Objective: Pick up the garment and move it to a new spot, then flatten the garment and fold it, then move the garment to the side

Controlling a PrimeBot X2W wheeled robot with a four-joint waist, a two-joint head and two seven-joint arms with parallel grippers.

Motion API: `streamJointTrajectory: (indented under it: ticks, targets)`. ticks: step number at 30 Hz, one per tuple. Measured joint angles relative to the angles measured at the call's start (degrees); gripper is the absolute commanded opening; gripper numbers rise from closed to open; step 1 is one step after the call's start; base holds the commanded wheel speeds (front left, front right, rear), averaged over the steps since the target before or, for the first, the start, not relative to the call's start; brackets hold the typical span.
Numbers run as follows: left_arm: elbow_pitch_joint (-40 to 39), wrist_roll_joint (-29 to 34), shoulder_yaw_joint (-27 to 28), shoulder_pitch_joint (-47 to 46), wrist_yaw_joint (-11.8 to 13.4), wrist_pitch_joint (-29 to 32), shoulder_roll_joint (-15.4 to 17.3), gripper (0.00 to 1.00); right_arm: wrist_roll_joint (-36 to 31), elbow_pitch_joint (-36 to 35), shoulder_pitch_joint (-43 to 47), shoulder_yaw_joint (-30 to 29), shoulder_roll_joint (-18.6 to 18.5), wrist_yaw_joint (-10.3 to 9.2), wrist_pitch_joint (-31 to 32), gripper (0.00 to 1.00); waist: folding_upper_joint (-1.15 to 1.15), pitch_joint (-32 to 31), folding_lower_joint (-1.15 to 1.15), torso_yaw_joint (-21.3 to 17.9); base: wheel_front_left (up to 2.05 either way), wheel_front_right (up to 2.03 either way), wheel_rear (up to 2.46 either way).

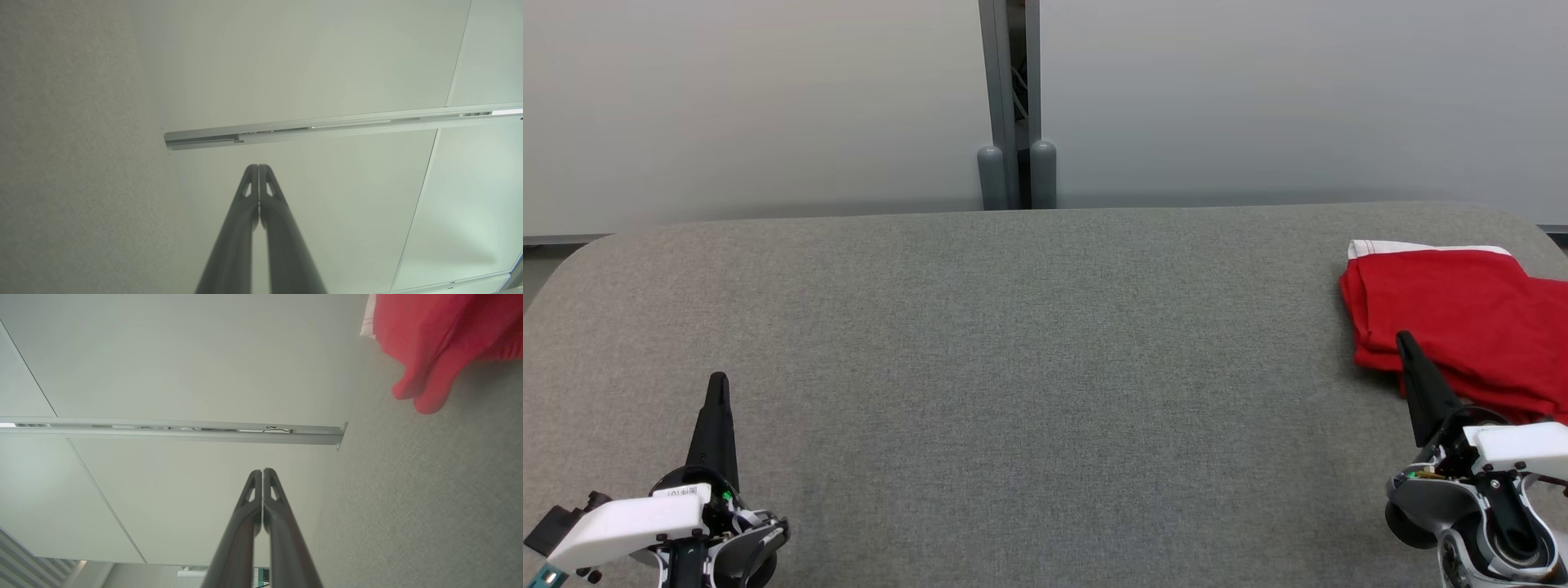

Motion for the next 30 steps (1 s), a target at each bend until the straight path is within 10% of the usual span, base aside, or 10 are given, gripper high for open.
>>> streamJointTrajectory:
  ticks: [30]
  targets:
    - [0.0,0.0,0.0,0.0,0.0,0.0,0.0,0.00,0.0,0.0,0.0,-0.1,0.1,0.00,0.0,0.00,0.00,0.0,0.00,0.0,0.00,0.00,0.00]
